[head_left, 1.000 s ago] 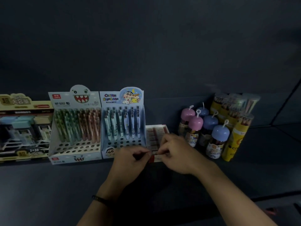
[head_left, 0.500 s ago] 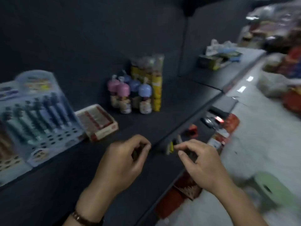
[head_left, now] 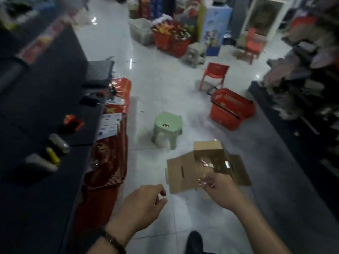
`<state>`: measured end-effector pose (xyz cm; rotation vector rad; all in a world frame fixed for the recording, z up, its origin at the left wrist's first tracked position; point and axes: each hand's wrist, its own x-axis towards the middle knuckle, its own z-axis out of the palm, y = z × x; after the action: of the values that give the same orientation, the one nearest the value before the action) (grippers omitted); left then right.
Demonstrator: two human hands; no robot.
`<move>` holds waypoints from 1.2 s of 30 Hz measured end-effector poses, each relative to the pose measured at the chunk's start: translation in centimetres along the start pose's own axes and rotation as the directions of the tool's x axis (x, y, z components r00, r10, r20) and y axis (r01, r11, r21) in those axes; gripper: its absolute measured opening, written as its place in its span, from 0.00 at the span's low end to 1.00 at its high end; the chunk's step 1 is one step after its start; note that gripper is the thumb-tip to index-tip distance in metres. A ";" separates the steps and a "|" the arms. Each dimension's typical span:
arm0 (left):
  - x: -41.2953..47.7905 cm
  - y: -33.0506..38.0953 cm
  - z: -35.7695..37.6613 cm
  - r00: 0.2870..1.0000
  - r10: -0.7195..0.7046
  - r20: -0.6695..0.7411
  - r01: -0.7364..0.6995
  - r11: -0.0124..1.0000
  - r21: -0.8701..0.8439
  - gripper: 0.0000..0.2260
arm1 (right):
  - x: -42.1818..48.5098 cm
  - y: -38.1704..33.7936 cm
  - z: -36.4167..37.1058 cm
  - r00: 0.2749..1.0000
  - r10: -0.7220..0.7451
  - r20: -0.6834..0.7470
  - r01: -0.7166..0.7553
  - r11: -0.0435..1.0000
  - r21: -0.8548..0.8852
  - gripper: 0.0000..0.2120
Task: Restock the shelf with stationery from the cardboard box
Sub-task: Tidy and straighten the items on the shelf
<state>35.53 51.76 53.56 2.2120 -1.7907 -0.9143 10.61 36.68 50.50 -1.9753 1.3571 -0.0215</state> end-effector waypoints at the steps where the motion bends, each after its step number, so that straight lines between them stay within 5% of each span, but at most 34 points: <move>1: 2.0 1.6 1.5 0.999 0.006 0.047 -0.007 1.000 0.021 0.09 | 0.1 3.4 -1.2 0.998 0.064 0.002 -0.064 0.998 -0.002 0.07; 11: 21.7 11.0 13.3 0.952 0.009 0.306 -0.008 1.000 -0.005 0.07 | 6.6 23.3 -6.5 0.921 0.377 0.095 -0.383 0.922 0.056 0.10; 23: 47.3 5.5 31.9 0.891 -0.059 0.450 0.107 0.991 -0.081 0.05 | 31.8 41.6 3.2 0.808 0.548 0.215 -0.569 0.821 0.049 0.12; 29: 56.8 1.8 46.6 0.901 -0.235 0.364 0.302 0.943 -0.138 0.11 | 46.6 56.4 14.8 0.793 0.512 0.328 -0.461 0.858 -0.225 0.12; 36: 62.3 -1.7 60.7 0.930 -0.295 0.217 0.310 0.950 -0.038 0.38 | 56.8 70.0 25.8 0.696 0.416 0.585 -0.124 0.872 -0.473 0.19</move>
<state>10.43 9.71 -18.33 2.4700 -1.4840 -1.2946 -10.20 -8.01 -29.29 -1.7699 1.1844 1.1092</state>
